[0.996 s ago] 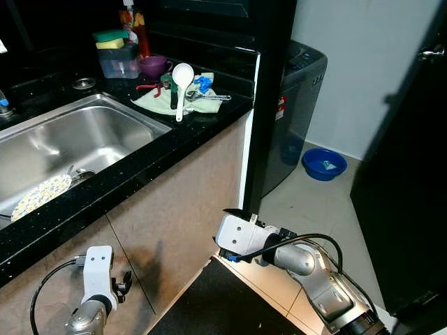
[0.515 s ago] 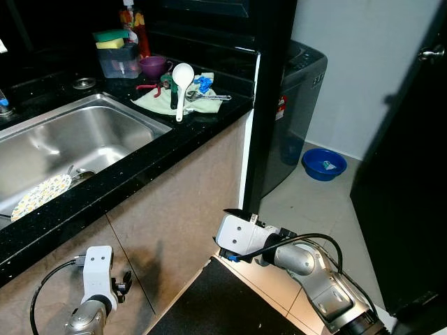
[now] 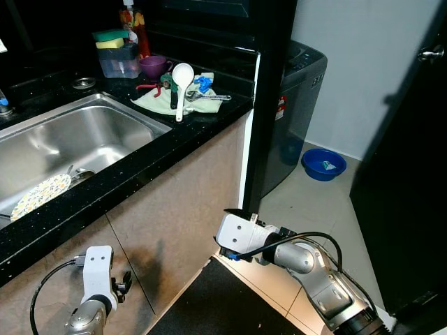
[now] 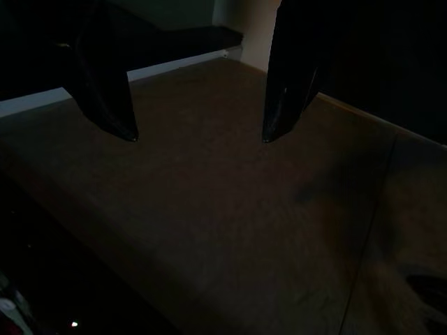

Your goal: Kitchen organization

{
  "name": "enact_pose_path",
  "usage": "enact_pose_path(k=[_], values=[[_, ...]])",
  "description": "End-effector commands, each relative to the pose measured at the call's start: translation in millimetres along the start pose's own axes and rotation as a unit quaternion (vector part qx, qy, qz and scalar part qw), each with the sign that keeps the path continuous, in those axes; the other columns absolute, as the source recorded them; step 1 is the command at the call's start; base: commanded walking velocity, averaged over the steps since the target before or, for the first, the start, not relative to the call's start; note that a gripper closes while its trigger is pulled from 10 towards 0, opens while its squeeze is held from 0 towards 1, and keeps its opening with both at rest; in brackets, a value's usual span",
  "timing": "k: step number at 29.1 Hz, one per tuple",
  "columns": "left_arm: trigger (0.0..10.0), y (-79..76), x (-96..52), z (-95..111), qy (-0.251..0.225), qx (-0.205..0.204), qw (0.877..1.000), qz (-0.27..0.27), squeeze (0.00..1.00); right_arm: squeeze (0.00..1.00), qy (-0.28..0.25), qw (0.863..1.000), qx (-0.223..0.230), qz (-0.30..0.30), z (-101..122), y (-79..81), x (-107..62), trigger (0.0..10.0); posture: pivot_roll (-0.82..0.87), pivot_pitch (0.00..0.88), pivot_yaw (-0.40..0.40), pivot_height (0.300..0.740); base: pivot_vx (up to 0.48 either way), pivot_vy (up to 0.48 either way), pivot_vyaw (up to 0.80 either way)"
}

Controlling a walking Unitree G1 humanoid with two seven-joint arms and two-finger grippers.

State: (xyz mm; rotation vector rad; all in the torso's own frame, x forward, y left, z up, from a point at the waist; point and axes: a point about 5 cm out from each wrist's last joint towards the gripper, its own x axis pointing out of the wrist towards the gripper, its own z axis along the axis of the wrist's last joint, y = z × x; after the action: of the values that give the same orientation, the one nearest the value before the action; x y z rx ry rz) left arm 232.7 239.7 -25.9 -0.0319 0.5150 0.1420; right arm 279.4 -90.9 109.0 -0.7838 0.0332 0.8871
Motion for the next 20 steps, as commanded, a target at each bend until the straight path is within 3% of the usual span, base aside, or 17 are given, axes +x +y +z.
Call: enact_pose_path(k=[1,20], values=[[10.0,0.3,1.2,0.4,0.003,-0.005,1.0,0.004,0.0,0.0,-0.004,1.0,0.006,-0.002,-0.9,-2.1,0.2,10.0,-0.01,0.0,0.014,0.74,0.0,0.0,0.0],[10.0,0.0,0.1,-0.5,0.001,-0.003,1.0,0.001,0.0,0.0,-0.006,1.0,0.006,-0.001,-0.1,-1.8,-0.8,10.0,-0.01,0.0,0.015,0.74,0.0,0.0,0.0]])
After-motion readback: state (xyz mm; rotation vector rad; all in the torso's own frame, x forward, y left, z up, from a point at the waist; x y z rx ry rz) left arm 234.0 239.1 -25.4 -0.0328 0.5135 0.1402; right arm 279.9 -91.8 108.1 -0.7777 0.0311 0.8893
